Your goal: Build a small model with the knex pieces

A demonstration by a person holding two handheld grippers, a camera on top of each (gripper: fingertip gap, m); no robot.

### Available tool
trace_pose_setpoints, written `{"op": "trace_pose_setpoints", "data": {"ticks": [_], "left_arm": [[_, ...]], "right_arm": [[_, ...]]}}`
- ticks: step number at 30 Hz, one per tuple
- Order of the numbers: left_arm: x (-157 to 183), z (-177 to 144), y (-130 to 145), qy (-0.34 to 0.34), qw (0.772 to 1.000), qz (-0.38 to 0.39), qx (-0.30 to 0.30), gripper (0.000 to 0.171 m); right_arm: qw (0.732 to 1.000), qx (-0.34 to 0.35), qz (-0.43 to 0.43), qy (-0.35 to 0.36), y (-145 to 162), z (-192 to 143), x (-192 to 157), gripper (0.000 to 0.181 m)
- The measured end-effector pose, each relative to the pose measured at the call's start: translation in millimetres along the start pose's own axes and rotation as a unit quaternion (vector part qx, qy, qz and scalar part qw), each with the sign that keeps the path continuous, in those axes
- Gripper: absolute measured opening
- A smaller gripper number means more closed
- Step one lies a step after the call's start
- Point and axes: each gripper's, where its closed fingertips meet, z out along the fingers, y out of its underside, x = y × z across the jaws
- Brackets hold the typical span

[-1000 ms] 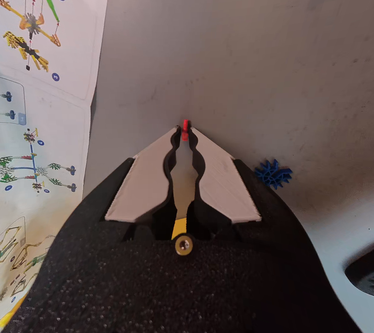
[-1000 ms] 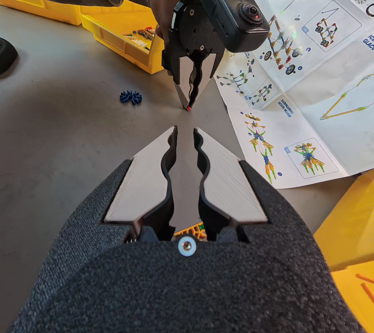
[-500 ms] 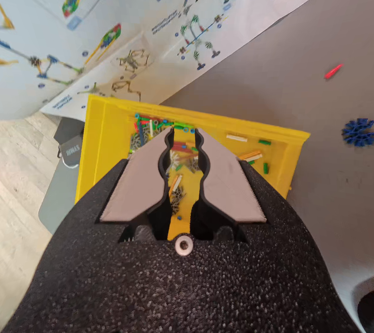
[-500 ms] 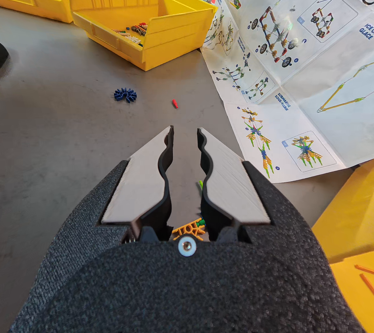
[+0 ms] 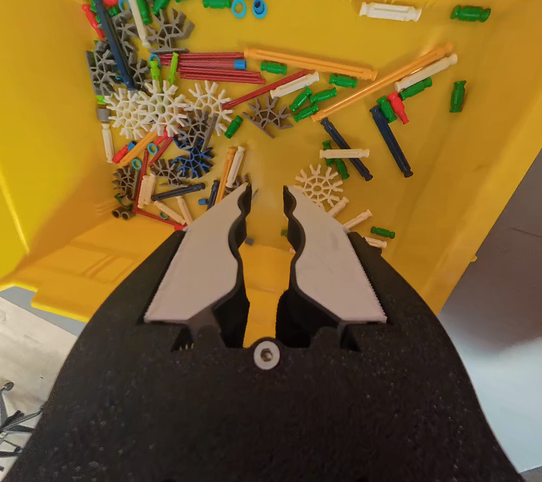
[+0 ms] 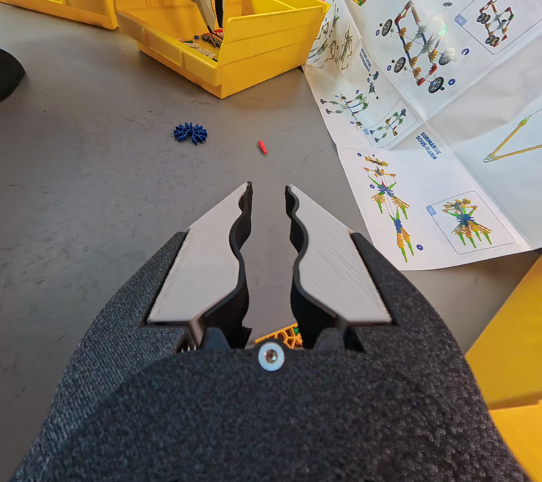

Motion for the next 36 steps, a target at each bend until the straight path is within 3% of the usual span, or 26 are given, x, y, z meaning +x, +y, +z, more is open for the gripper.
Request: {"op": "trace_pose_setpoints", "data": {"ticks": [8,12,15,20,22,25,26,29,31,32,36], "left_arm": [[53.1,9.2,-23.1,0.11,0.99,0.09,-0.015,0.022],[51.9,19.5,-9.9,0.09,0.987,0.12,-0.062,0.025],[22.1,23.0,-3.9,0.014,0.991,0.112,-0.078,0.008],[-3.6,0.7,-20.9,-0.048,0.997,0.058,0.0,0.009],[19.7,-13.0,-28.4,-0.004,0.998,0.053,0.032,0.016],[96.4,-37.0,-29.6,0.148,0.985,0.07,0.053,0.039],[113.5,-39.4,-25.3,0.166,0.982,0.083,0.044,0.042],[124.4,-18.2,-3.3,0.119,0.987,0.108,-0.026,0.041],[122.8,-2.2,8.8,0.088,0.989,0.102,-0.062,0.023],[122.8,0.0,9.9,0.081,0.99,0.092,-0.064,0.022],[144.6,-30.6,8.2,0.105,0.991,0.068,-0.048,0.022]], "right_arm": [[1.0,-0.001,0.001,0.002,0.4,0.4,0.7,0.02],[1.0,-0.002,-0.001,-0.001,0.6,0.6,-0.3,0.02],[1.0,-0.005,-0.007,-0.002,1.7,1.4,-1.3,0.02],[1.0,-0.01,-0.011,-0.002,2.9,2.6,-2.3,0.02],[1.0,-0.011,-0.009,-0.002,3.2,2.8,-1.7,0.02],[1.0,-0.011,-0.006,-0.001,3.4,3.1,-0.1,0.02],[1.0,-0.011,-0.005,-0.001,3.5,3.3,0.1,0.02],[1.0,-0.013,-0.006,-0.003,4.0,3.8,-0.6,0.02],[1.0,-0.015,-0.01,-0.004,4.3,4.2,-1.8,0.02],[1.0,-0.015,-0.013,-0.004,4.4,4.2,-2.4,0.02],[1.0,-0.008,-0.019,0.001,2.2,1.8,-2.8,0.019]]}}
